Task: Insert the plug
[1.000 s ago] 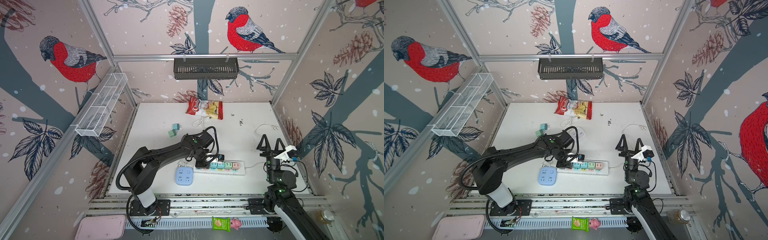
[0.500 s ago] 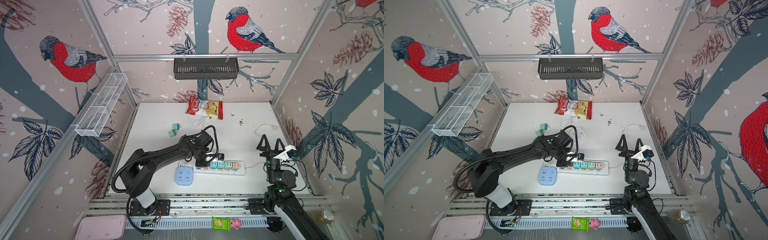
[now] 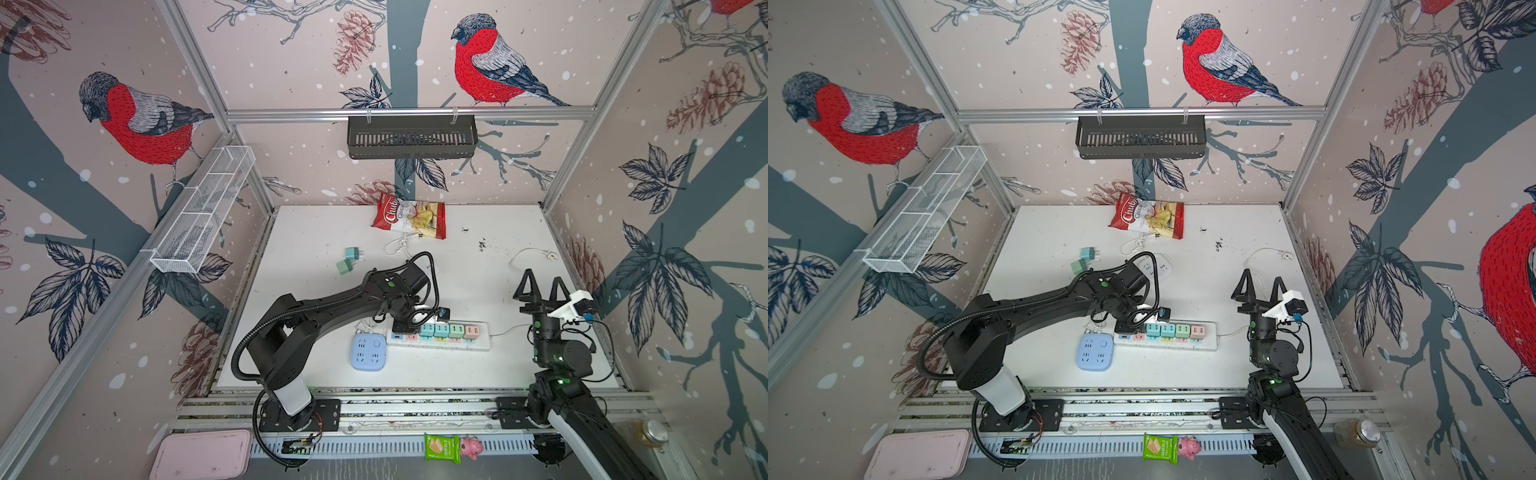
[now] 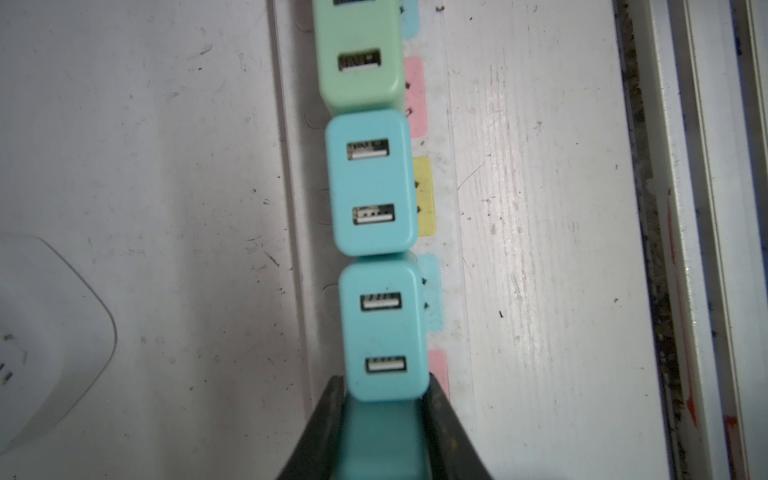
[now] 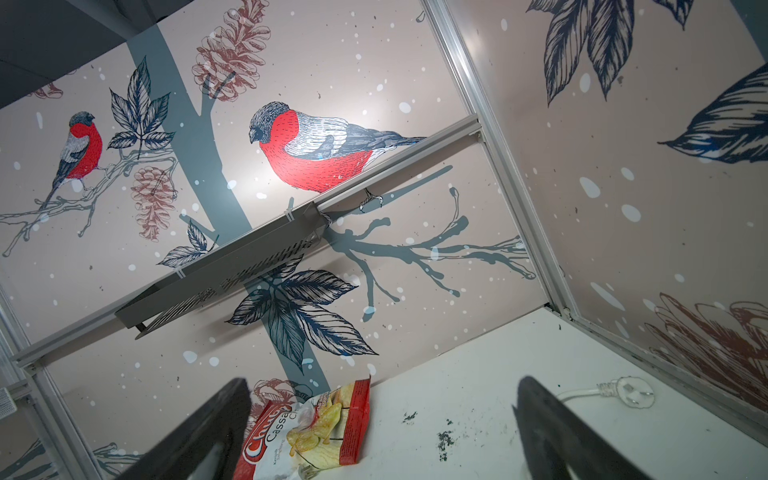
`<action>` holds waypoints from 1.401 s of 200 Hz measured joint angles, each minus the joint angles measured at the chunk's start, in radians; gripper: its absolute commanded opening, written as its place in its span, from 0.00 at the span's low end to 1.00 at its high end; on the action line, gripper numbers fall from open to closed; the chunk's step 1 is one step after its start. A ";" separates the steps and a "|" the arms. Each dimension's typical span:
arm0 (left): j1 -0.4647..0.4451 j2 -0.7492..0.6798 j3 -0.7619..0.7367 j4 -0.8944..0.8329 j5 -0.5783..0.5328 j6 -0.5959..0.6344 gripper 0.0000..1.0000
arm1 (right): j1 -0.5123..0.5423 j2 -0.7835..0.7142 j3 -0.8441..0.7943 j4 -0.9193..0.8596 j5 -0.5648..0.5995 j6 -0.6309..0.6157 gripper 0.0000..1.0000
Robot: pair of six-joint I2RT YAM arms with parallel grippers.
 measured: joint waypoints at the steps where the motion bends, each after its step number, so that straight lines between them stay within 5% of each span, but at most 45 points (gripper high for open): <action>1: 0.000 0.000 0.000 0.000 0.000 0.000 0.00 | 0.000 0.000 0.000 0.000 0.000 0.000 1.00; 280: -0.018 -0.032 -0.027 0.019 -0.022 -0.010 0.00 | -0.010 -0.001 0.000 -0.001 -0.018 0.004 1.00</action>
